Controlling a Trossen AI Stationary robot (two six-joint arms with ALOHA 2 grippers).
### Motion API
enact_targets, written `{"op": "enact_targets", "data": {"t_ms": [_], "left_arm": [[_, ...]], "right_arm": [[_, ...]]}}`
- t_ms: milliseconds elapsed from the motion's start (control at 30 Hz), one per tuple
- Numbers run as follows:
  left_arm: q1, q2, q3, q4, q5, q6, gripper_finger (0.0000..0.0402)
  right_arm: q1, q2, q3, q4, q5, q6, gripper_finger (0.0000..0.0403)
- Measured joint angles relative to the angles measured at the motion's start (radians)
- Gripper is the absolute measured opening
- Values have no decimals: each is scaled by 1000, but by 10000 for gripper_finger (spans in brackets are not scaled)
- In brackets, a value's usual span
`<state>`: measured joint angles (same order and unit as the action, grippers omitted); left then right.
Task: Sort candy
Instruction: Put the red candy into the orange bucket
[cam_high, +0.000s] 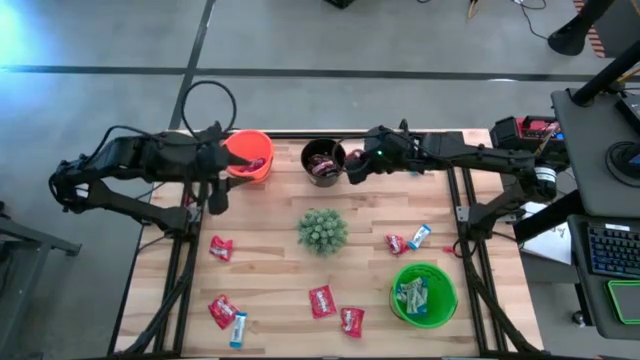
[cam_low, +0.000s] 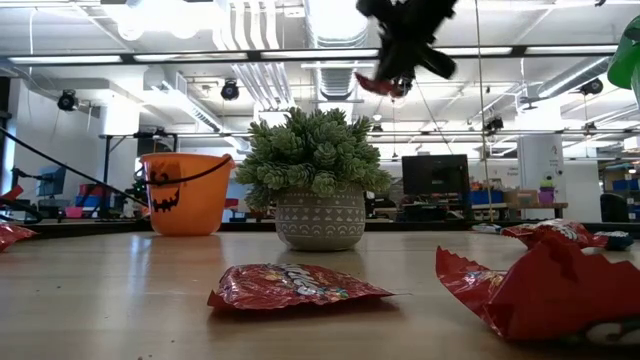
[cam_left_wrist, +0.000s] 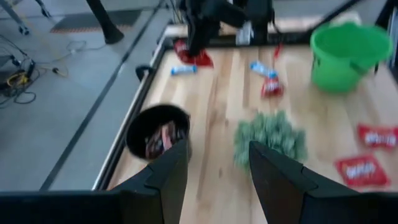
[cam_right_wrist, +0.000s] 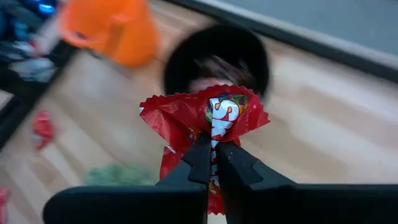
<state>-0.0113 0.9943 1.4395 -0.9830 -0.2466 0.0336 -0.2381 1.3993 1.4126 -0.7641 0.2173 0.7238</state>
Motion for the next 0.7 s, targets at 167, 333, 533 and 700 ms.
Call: {"op": "enact_targets", "data": {"t_ms": [167,333,533,700], "left_arm": [[3,7,0,86,-7,-110,153],[5,15,0,154,-36,-246,157],[5,41,0,238,-69,-416,183],[5,67,0,342,-95,-540,202]], "right_arm": [[25,44,108,49,4,-144,9],[49,102,226,45,-15,-258,9],[97,191,374,44,-79,-437,9],[135,262,503,8,-87,-560,9]]}}
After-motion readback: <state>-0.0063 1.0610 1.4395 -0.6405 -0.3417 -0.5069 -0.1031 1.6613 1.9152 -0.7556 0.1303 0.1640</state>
